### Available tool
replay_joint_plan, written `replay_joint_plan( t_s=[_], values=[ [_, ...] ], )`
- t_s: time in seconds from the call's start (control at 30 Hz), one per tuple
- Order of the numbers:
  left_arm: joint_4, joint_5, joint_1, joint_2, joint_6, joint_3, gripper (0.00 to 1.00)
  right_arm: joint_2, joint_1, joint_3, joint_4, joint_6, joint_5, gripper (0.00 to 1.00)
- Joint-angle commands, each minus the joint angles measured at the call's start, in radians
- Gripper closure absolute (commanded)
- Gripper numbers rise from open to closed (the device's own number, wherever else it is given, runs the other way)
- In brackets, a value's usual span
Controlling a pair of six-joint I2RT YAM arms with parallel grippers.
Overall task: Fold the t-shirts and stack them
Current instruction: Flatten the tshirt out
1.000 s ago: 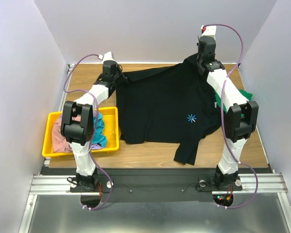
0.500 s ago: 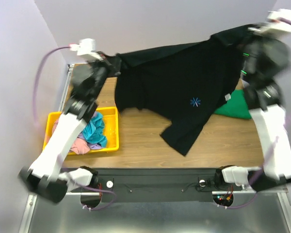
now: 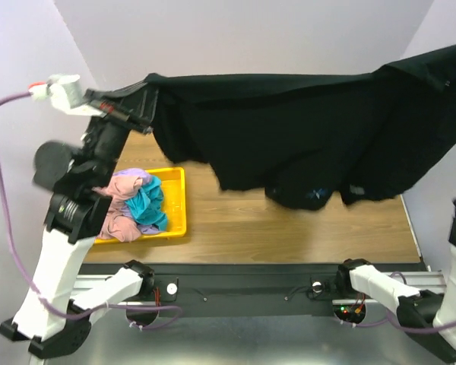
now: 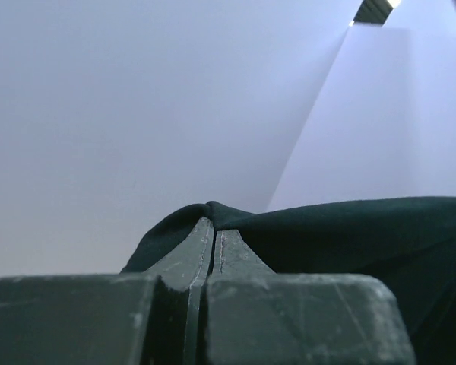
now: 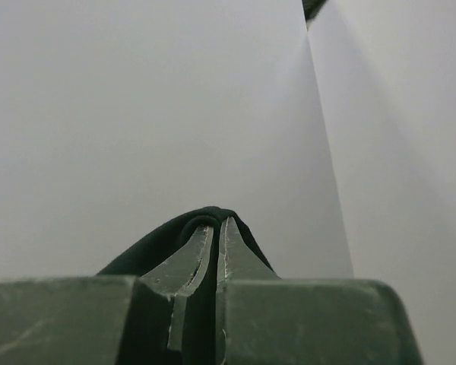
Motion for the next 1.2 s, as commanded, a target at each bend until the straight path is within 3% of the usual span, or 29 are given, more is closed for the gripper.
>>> replay_joint_plan(
  t_s=[0.0, 0.17, 0.3, 0.33, 0.4, 0.43, 0.47, 0.5, 0.57, 0.63, 0.73, 0.83, 0.93, 1.03, 1.17],
  values=[
    [-0.04, -0.027, 0.001, 0.106, 0.05, 0.069, 1.0, 0.122, -0.006, 0.015, -0.036, -0.037, 0.053, 1.0],
    [-0.048, -0.148, 0.009, 0.299, 0.086, 0.174, 1.0, 0.291, -0.006, 0.07, -0.023, -0.092, 0.127, 1.0],
    [-0.102, -0.051, 0.121, 0.546, 0.06, 0.384, 1.0, 0.496, -0.006, 0.127, 0.063, -0.163, 0.143, 1.0],
    [-0.102, 0.025, 0.159, 0.648, 0.06, 0.479, 1.0, 0.605, -0.006, 0.184, 0.1, -0.177, 0.139, 1.0],
    [-0.127, 0.045, 0.199, 0.752, 0.064, 0.594, 1.0, 0.72, -0.007, 0.37, 0.135, -0.217, 0.133, 1.0],
    [-0.143, 0.051, 0.199, 0.807, 0.075, 0.666, 1.0, 0.794, -0.01, 0.371, 0.148, -0.229, 0.13, 1.0],
    [-0.152, 0.051, 0.217, 0.906, 0.087, 0.813, 1.0, 0.857, -0.01, 0.549, 0.157, -0.24, 0.133, 1.0],
    [-0.199, 0.064, 0.227, 0.954, 0.083, 0.892, 1.0, 0.983, -0.012, 0.631, 0.175, -0.255, 0.136, 1.0],
    [-0.233, 0.099, 0.254, 1.069, 0.073, 1.103, 1.0, 1.058, -0.012, 0.782, 0.245, -0.264, 0.13, 1.0],
    [-0.209, 0.137, 0.27, 1.085, 0.05, 1.152, 1.0, 1.037, -0.012, 0.708, 0.42, -0.261, 0.09, 1.0],
    [-0.076, 0.151, 0.279, 0.996, 0.038, 1.023, 1.0, 0.859, -0.017, 0.404, 0.603, -0.148, 0.026, 0.99],
    [-0.04, 0.179, 0.279, 0.935, 0.035, 0.923, 1.0, 0.755, -0.017, 0.237, 0.536, -0.08, -0.101, 1.0],
    [-0.051, 0.232, 0.279, 0.915, 0.032, 0.838, 1.0, 0.699, -0.017, 0.073, 0.488, -0.099, -0.098, 0.99],
    [-0.008, 0.263, 0.279, 0.864, 0.052, 0.64, 1.0, 0.598, -0.017, -0.172, 0.485, -0.134, -0.092, 0.99],
    [0.15, 0.257, 0.279, 0.732, 0.047, 0.16, 1.0, 0.427, -0.017, -0.529, 0.523, -0.132, -0.127, 1.0]
  ],
)
